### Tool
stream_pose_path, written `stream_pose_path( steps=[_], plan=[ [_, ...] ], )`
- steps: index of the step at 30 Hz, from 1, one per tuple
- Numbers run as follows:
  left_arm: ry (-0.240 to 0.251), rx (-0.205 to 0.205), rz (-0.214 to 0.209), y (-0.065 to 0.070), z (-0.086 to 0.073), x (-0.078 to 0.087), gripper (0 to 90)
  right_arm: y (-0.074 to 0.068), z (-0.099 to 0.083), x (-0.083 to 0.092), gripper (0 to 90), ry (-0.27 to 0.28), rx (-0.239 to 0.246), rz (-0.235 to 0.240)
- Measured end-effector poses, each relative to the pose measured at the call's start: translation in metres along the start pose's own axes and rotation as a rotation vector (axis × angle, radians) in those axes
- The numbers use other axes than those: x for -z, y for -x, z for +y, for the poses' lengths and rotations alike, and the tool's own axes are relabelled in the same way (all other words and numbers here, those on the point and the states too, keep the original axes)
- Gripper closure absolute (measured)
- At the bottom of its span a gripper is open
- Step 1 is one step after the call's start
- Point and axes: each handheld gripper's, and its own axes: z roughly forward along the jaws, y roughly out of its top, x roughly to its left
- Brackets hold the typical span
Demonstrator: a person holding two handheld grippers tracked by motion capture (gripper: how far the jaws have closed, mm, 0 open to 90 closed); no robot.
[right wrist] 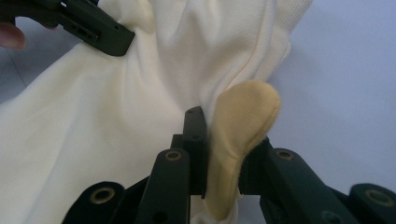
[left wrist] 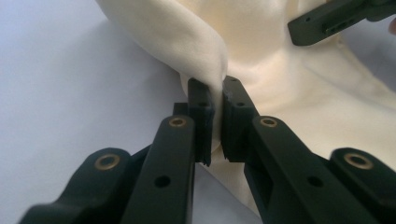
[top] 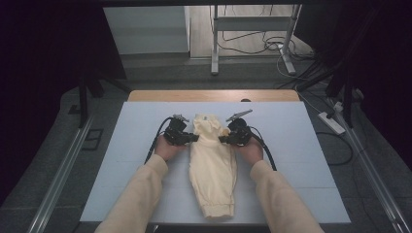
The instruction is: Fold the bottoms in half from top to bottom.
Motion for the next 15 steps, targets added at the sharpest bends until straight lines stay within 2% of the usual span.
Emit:
stream_pose_path(
  steps=[6,10,15],
  plan=[
    [0.053,-0.015,-0.005,0.004,0.004,0.011,83.6,-0.003,0.004,0.014,76.3,0.055,0.018,-0.001],
    [0.063,-0.023,-0.006,0.006,0.006,0.014,83.7,-0.004,0.004,0.020,76.2,0.068,0.027,-0.003],
    [0.068,-0.033,-0.007,0.009,0.010,0.017,83.7,-0.003,0.004,0.023,76.2,0.075,0.017,0.003]
  ],
)
